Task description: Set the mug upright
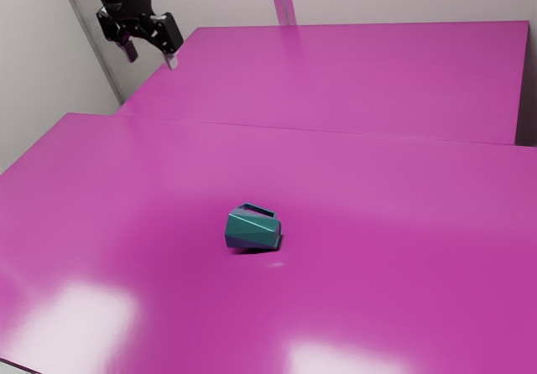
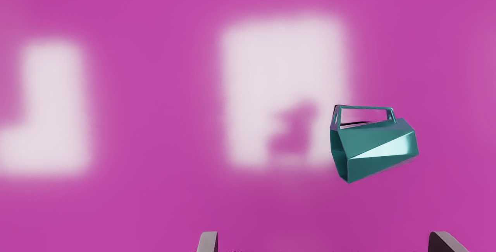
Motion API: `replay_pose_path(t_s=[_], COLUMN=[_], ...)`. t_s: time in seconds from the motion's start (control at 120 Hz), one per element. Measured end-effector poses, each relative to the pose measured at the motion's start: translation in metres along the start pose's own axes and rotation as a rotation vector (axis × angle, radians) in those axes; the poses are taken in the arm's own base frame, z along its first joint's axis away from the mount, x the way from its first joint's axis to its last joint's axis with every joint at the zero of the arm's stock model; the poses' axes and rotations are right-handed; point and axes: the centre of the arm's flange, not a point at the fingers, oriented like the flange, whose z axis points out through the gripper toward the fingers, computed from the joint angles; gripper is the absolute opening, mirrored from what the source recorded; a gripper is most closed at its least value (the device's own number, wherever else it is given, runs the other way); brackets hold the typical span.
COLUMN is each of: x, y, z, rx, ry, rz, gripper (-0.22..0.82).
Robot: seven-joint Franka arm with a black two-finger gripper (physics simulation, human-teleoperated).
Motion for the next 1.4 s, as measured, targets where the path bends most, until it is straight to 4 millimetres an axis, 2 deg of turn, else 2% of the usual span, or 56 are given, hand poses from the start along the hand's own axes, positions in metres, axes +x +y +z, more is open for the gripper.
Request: replay_pose_path(t_s=[0.183, 0.242, 0.275, 0.308, 0.375, 0.433, 0.492, 0.55, 0.658, 0.767, 0.892, 0.983, 1.075, 1.242, 1.4], x=[-0.007, -0.004, -0.002, -0.010, -0.054, -0.093, -0.116, -0.126, -0.146, -0.168, -0.164, -0.151, -0.138, -0.142, -0.150], y=[-0.010, -0.012, -0.011, -0.009, -0.005, -0.020, -0.028, -0.027, -0.012, -0.009, -0.015, -0.020, -0.024, -0.028, -0.033], z=[0.001, 0.011, 0.024, 0.042, 0.082, 0.114, 0.153, 0.188, 0.254, 0.296, 0.336, 0.353, 0.354, 0.356, 0.388], rx=[-0.018, -0.035, -0.060, -0.097, -0.201, -0.304, -0.428, -0.559, -0.803, -0.911, -0.919, -0.907, -0.909, -1.064, -1.148], ry=[-0.013, -0.024, -0.042, -0.065, -0.090, -0.075, -0.067, -0.056, -0.068, -0.053, -0.041, -0.020, 0.025, 0.057, 0.035], rz=[-0.010, -0.014, -0.015, -0.018, -0.039, -0.120, -0.224, -0.323, -0.504, -0.589, -0.604, -0.581, -0.550, -0.560, -0.569], gripper=[0.59, 0.59, 0.59, 0.59, 0.59, 0.59, 0.59, 0.59, 0.59, 0.59, 0.59, 0.59, 0.59, 0.59, 0.59])
